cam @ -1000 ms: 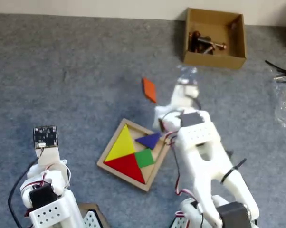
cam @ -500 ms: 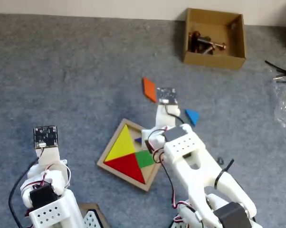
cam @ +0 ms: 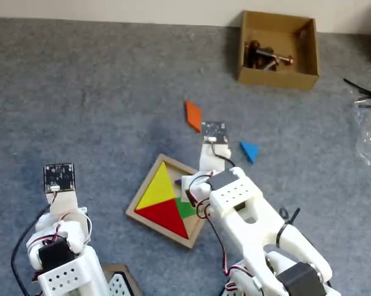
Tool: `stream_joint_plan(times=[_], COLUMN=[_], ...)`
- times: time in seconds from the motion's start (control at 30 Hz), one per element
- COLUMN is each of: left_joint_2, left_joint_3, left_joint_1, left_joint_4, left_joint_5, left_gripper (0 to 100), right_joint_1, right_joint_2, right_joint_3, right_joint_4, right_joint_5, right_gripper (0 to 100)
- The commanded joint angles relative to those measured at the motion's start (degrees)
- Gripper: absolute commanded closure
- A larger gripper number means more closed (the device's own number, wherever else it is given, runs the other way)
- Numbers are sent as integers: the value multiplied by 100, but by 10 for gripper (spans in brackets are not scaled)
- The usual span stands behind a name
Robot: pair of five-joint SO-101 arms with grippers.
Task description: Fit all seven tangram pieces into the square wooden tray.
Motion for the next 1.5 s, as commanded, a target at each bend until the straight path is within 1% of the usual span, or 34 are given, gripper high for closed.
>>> stream_joint_plan(times=[0.0, 0.27, 0.37, 0.5, 0.63, 0.77, 0.87, 1.07, 1.23, 1.33, 1.47], left_joint_2=[-31, -31, -31, -31, -31, -31, -31, -31, -31, -31, -31], left_joint_3=[119, 119, 119, 119, 119, 119, 119, 119, 119, 119, 119], left_joint_1=[84, 84, 84, 84, 84, 84, 84, 84, 84, 84, 84], left_joint_4=[53, 53, 53, 53, 53, 53, 53, 53, 53, 53, 53], left_joint_5=[53, 53, 53, 53, 53, 53, 53, 53, 53, 53, 53], left_gripper=[995, 995, 995, 995, 995, 995, 995, 995, 995, 995, 995], right_joint_1=[-57, -40, 198, 576, 831, 1033, 1024, 980, 576, 470, 541], right_joint_2=[-154, 769, 840, 831, 831, 866, 866, 875, 884, 884, 884], right_joint_3=[-57, -119, -119, -127, -163, -462, -620, -646, -611, -646, -646], right_joint_4=[-127, -145, -303, -312, -295, 48, 233, 233, 233, 224, 224], right_joint_5=[-70, -26, 18, 492, 580, 897, 1020, 1064, 1073, 1090, 1697], right_gripper=[994, 994, 994, 994, 994, 994, 994, 994, 994, 994, 994])
